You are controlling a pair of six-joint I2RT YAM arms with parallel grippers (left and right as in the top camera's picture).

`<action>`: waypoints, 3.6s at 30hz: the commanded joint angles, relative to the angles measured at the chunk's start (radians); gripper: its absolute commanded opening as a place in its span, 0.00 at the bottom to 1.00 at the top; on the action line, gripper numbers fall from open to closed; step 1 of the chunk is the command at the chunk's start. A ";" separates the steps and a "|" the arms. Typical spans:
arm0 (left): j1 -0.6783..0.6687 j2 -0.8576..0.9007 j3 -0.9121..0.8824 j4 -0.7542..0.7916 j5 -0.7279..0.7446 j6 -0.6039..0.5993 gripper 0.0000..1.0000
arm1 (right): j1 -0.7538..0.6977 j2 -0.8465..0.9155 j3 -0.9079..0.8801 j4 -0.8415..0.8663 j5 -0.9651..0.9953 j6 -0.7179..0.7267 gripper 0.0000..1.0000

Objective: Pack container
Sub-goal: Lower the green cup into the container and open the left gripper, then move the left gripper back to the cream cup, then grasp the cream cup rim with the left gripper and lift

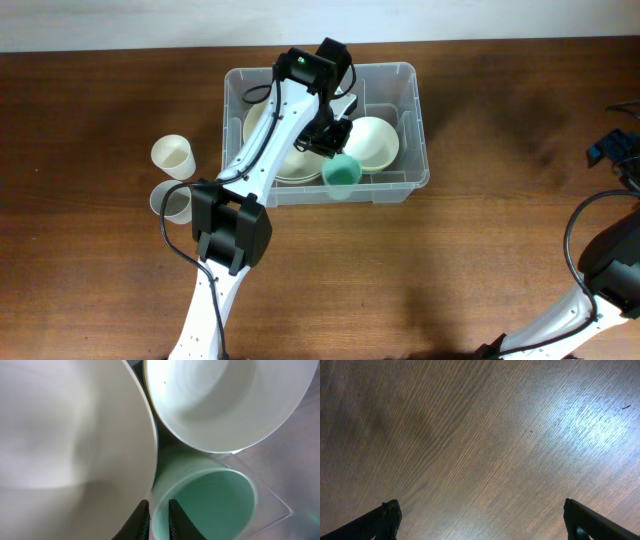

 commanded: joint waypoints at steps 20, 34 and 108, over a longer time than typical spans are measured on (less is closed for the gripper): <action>0.126 -0.085 0.272 0.058 -0.169 0.015 1.00 | -0.001 -0.006 -0.003 0.000 0.009 0.008 0.99; 0.483 -0.310 0.337 -0.163 -0.282 -0.074 0.99 | -0.001 -0.006 -0.003 0.000 0.009 0.008 0.99; 0.749 -0.223 0.435 -0.088 0.132 -0.142 0.01 | -0.001 -0.006 -0.003 0.000 0.009 0.008 0.99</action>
